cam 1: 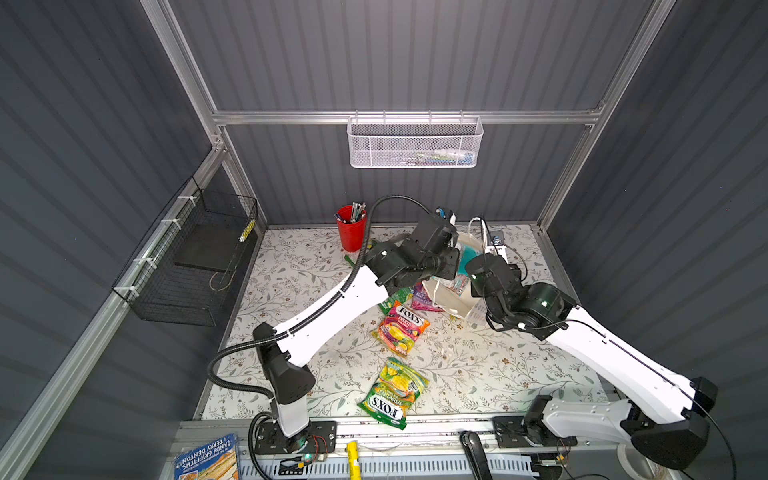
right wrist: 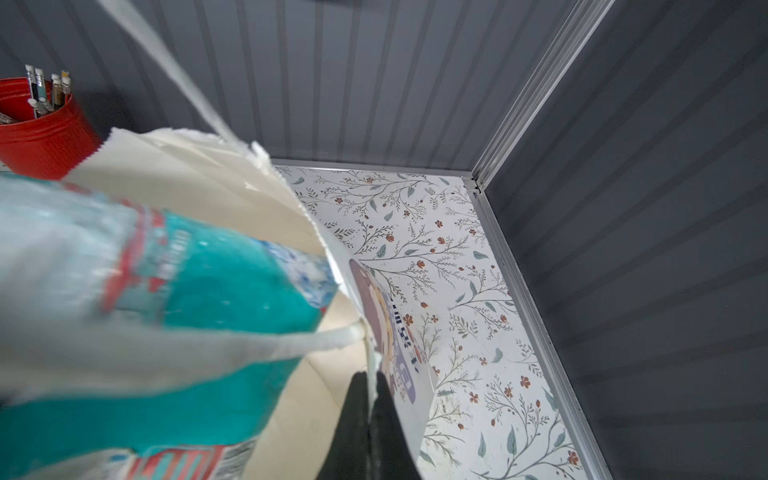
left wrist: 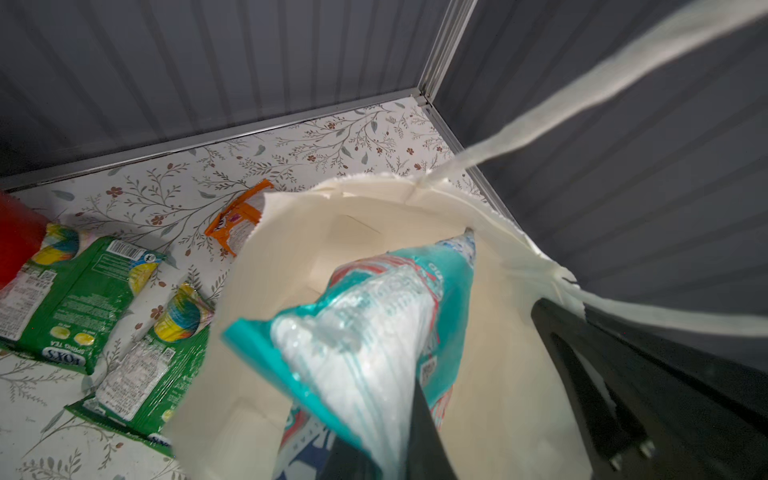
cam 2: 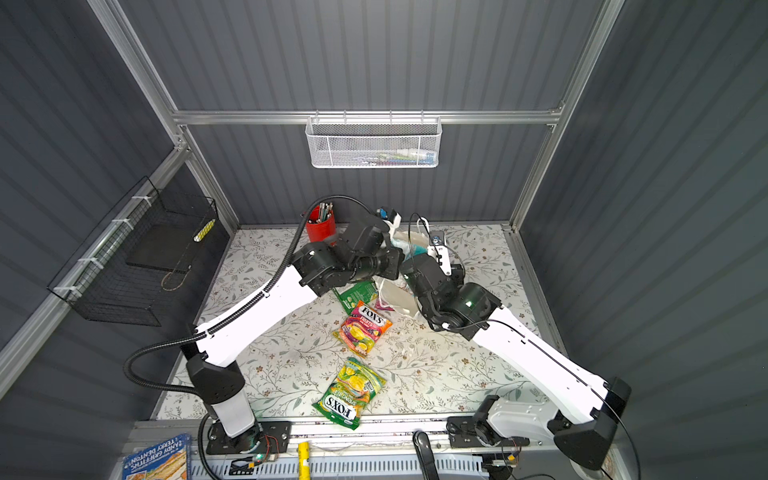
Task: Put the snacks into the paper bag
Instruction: 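Lift the teal packet with the left gripper and carry it over the bag, then lower the teal packet into the bag and open the left gripper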
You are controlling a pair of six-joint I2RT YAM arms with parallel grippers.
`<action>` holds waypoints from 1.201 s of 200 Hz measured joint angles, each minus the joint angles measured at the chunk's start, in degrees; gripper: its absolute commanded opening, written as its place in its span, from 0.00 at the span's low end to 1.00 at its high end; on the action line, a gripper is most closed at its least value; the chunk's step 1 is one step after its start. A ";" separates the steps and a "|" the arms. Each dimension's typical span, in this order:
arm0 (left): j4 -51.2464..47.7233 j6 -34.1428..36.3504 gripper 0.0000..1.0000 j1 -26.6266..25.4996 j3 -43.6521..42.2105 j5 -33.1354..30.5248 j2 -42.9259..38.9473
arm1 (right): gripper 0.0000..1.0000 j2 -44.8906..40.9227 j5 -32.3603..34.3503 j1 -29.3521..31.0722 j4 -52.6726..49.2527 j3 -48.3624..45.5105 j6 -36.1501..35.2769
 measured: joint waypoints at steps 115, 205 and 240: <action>-5.11 5.95 0.79 0.94 15.82 2.54 15.50 | 0.00 -3.41 -3.19 -2.19 3.21 -3.74 0.63; -0.85 4.61 1.00 4.20 4.85 3.39 -4.83 | 0.00 -5.09 -5.44 -8.37 1.40 -5.14 7.48; 3.06 1.42 1.00 3.72 -8.41 1.95 -17.20 | 0.00 -7.43 -4.24 -8.85 0.04 -5.62 11.43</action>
